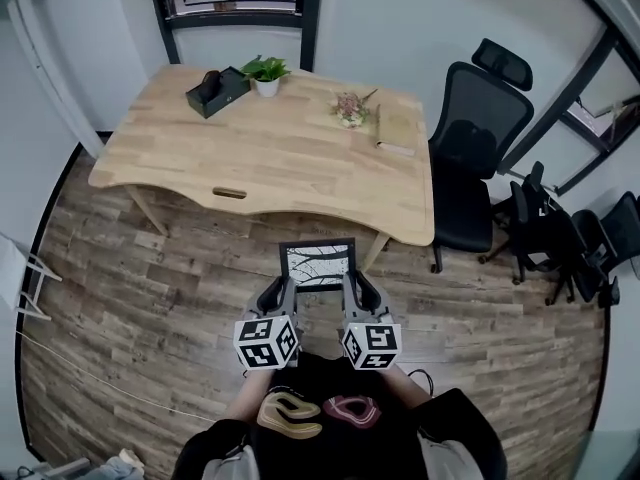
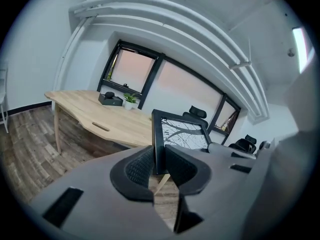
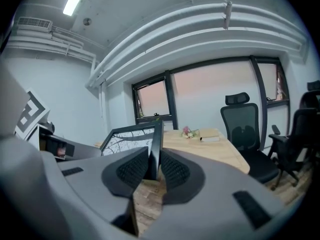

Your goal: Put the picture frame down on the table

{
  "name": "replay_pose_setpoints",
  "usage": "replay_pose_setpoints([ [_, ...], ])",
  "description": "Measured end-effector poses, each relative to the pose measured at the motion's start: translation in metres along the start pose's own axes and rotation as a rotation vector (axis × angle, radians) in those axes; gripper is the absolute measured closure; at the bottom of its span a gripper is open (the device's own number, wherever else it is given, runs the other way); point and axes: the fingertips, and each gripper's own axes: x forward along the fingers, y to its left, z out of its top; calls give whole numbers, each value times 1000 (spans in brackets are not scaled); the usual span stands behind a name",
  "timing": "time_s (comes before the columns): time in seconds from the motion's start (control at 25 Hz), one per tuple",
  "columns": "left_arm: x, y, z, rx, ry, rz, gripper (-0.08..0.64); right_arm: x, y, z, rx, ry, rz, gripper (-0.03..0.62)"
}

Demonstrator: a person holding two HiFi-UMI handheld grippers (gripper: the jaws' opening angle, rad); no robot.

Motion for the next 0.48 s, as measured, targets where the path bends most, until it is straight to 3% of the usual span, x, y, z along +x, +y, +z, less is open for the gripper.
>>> replay_pose_setpoints([
  [0.48,14,45,27,17,10,15,479,42,32,3,-20,17,-24,505],
])
